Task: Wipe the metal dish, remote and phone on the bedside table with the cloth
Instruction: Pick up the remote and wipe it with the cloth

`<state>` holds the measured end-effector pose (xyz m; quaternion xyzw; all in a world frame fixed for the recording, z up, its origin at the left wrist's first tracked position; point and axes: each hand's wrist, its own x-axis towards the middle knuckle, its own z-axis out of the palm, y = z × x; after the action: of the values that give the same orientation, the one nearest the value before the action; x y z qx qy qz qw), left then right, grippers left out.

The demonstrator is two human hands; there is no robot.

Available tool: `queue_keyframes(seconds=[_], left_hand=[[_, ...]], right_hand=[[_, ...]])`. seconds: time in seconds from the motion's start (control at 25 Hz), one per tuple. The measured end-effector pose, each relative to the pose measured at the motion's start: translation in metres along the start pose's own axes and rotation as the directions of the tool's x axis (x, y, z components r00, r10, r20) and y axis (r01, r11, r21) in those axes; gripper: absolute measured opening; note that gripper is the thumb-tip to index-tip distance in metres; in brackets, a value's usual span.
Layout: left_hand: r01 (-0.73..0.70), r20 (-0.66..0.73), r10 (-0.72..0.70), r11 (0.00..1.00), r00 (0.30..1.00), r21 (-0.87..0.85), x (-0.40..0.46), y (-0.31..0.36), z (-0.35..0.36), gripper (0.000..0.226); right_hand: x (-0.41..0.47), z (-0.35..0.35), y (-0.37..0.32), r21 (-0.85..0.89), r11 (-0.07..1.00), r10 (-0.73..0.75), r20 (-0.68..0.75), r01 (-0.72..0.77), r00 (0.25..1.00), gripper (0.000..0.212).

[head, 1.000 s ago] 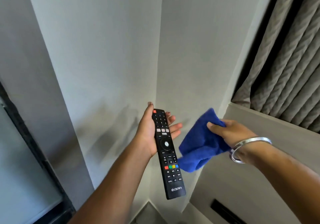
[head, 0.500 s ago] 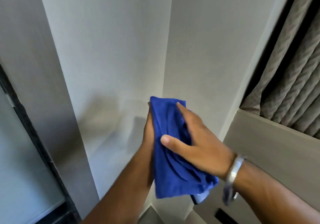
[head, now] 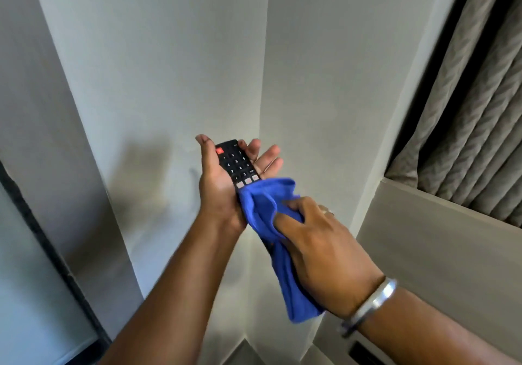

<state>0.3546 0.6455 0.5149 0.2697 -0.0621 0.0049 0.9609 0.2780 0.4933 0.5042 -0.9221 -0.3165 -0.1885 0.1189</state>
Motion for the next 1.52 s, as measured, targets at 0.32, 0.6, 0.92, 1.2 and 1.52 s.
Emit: queue_keyframes(seconds=[0.32, 0.6, 0.92, 1.2, 1.52], left_hand=[[0.091, 0.147, -0.114, 0.984, 0.982, 0.154, 0.002, -0.005, -0.010, 0.069], [0.137, 0.112, -0.166, 0.964, 0.980, 0.228, -0.006, -0.013, 0.003, 0.066], [0.223, 0.113, -0.244, 0.960, 0.963, 0.172, -0.003, -0.015, -0.007, 0.066], [0.298, 0.086, -0.310, 0.946, 0.947, 0.127, -0.002, -0.024, -0.020, 0.068], [0.269, 0.058, -0.270, 0.963, 0.961, 0.013, 0.013, -0.029, -0.030, 0.070]], right_hand=[[-0.025, -0.019, 0.033, 0.054, 0.987, 0.155, -0.051, -0.152, 0.987, 0.021], [0.014, -0.024, 0.009, -0.267, 0.961, 0.066, -0.041, -0.075, 0.997, 0.047], [0.008, -0.022, 0.014, -0.212, 0.973, 0.095, -0.002, -0.093, 0.996, 0.046], [-0.029, -0.027, 0.026, -0.152, 0.988, 0.002, 0.152, 0.022, 0.988, 0.041], [-0.052, -0.007, 0.023, -0.019, 1.000, -0.014, 0.207, 0.018, 0.978, 0.028]])
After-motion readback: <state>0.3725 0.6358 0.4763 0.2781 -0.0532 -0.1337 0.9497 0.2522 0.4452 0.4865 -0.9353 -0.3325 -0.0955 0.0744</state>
